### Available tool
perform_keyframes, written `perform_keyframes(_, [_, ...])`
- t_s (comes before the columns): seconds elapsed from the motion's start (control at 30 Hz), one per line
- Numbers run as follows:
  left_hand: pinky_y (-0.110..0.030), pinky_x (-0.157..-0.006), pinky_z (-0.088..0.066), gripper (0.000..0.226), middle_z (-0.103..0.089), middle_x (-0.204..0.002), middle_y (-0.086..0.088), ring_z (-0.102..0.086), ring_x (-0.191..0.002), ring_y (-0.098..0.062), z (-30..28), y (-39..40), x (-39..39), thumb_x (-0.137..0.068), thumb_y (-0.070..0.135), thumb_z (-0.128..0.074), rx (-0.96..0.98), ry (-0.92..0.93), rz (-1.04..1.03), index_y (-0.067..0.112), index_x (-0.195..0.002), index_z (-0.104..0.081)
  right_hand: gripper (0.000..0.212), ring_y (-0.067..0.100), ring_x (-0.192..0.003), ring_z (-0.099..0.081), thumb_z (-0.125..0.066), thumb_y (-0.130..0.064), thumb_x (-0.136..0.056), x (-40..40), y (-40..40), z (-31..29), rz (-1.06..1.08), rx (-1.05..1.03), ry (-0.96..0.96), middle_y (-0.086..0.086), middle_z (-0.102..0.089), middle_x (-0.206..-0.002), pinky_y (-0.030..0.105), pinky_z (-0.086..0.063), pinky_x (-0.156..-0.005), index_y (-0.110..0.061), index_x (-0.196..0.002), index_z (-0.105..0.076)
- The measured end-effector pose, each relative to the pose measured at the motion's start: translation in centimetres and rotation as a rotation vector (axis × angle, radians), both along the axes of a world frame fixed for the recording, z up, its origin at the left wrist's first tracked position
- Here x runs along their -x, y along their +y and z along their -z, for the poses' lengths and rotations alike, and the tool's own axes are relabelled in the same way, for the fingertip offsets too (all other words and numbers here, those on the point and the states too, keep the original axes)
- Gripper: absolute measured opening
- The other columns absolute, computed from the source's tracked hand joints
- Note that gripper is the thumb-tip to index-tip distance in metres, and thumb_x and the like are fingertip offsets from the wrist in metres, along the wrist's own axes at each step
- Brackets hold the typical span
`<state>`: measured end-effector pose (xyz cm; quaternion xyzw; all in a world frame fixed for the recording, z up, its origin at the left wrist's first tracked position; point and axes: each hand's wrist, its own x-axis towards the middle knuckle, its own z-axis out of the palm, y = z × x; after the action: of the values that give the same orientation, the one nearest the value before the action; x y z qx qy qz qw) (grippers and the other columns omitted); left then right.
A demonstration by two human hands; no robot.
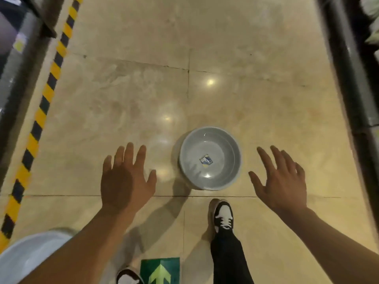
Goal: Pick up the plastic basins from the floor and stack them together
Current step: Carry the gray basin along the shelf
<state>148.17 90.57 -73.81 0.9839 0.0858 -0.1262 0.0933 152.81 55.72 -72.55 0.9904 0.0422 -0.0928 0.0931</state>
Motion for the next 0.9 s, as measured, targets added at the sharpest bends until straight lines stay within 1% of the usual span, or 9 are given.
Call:
perform_keyframes(0.17, [-0.053,-0.11,-0.031,0.069,-0.045,-0.151,-0.014,-0.042,-0.138,-0.033,5.4,-7.9,-4.9,-0.088,0.053,-0.039,-0.078,0.079,0.084,0.018,-0.148,-0.044,0.07,0.035,-0.142,-0.028,-0.04,-0.058,-0.092,-3.6,-6.3,6.3,0.11,-0.045,0.104,0.01,-0.028,-0.157,0.053,-0.031,-0.108,-0.031,-0.153,-0.019])
perform_keyframes(0.3, [-0.057,-0.104,-0.037,0.07,-0.049,-0.146,-0.021,-0.048,-0.131,-0.039,10.6,-12.2,-7.9,-0.087,0.05,-0.045,-0.095,0.113,0.065,0.014,-0.147,-0.046,0.069,0.034,-0.143,-0.026,-0.036,-0.057,-0.094,-6.7,-8.7,12.4,0.066,-0.093,0.174,0.01,-0.025,-0.158,0.054,-0.03,-0.109,-0.033,-0.154,-0.013])
perform_keyframes(0.37, [-0.058,-0.103,-0.038,0.067,-0.049,-0.145,-0.023,-0.048,-0.13,-0.041,13.5,-13.6,-9.0,-0.088,0.045,-0.05,-0.113,0.13,0.071,0.012,-0.147,-0.045,0.069,0.036,-0.143,-0.026,-0.036,-0.056,-0.094,-7.9,-9.6,15.4,0.033,-0.113,0.199,0.011,-0.025,-0.158,0.054,-0.03,-0.109,-0.032,-0.154,-0.011])
perform_keyframes(0.43, [-0.059,-0.103,-0.037,0.069,-0.047,-0.146,-0.023,-0.047,-0.13,-0.041,16.4,-14.4,-9.7,-0.089,0.045,-0.053,-0.134,0.146,0.084,0.012,-0.149,-0.042,0.07,0.036,-0.143,-0.025,-0.037,-0.055,-0.094,-8.5,-10.4,18.3,0.02,-0.132,0.227,0.012,-0.023,-0.159,0.053,-0.03,-0.109,-0.033,-0.155,-0.009])
perform_keyframes(0.57, [-0.058,-0.103,-0.035,0.077,-0.045,-0.147,-0.024,-0.045,-0.131,-0.043,22.0,-14.8,-11.0,-0.086,0.055,-0.041,-0.141,0.161,0.064,0.014,-0.152,-0.036,0.072,0.037,-0.144,-0.022,-0.034,-0.056,-0.095,-9.5,-11.8,23.7,0.037,-0.13,0.279,0.014,-0.017,-0.16,0.053,-0.028,-0.11,-0.034,-0.155,-0.002])
perform_keyframes(0.63, [-0.058,-0.103,-0.035,0.077,-0.042,-0.149,-0.024,-0.042,-0.133,-0.043,24.9,-14.9,-11.2,-0.089,0.057,-0.044,-0.131,0.189,0.015,0.019,-0.154,-0.029,0.074,0.037,-0.144,-0.022,-0.034,-0.057,-0.094,-10.1,-12.4,26.3,0.063,-0.143,0.29,0.014,-0.015,-0.161,0.053,-0.029,-0.11,-0.034,-0.154,0.002])
perform_keyframes(0.77, [-0.059,-0.096,-0.041,0.086,-0.04,-0.149,-0.026,-0.045,-0.13,-0.046,30.0,-15.3,-11.2,-0.086,0.05,-0.062,-0.055,0.243,-0.008,0.02,-0.155,-0.022,0.08,0.038,-0.14,-0.028,-0.038,-0.057,-0.094,-10.4,-13.0,30.8,0.061,-0.159,0.307,0.015,-0.017,-0.16,0.052,-0.033,-0.106,-0.035,-0.153,0.011])
perform_keyframes(0.87, [-0.057,-0.082,-0.047,0.088,-0.033,-0.152,-0.026,-0.053,-0.115,-0.05,32.5,-15.6,-10.1,-0.084,0.037,-0.069,0.031,0.271,0.004,0.018,-0.156,-0.022,0.083,0.038,-0.127,-0.043,-0.045,-0.049,-0.093,-10.0,-12.6,33.1,0.065,-0.212,0.35,0.011,-0.032,-0.153,0.049,-0.04,-0.097,-0.034,-0.153,0.01])
perform_keyframes(0.9, [-0.057,-0.08,-0.048,0.087,-0.031,-0.154,-0.025,-0.053,-0.115,-0.05,33.1,-15.6,-9.7,-0.084,0.033,-0.069,0.048,0.268,-0.007,0.018,-0.156,-0.022,0.083,0.036,-0.121,-0.047,-0.048,-0.044,-0.093,-9.8,-12.5,33.6,0.077,-0.247,0.357,0.009,-0.037,-0.149,0.048,-0.042,-0.094,-0.033,-0.153,0.007])
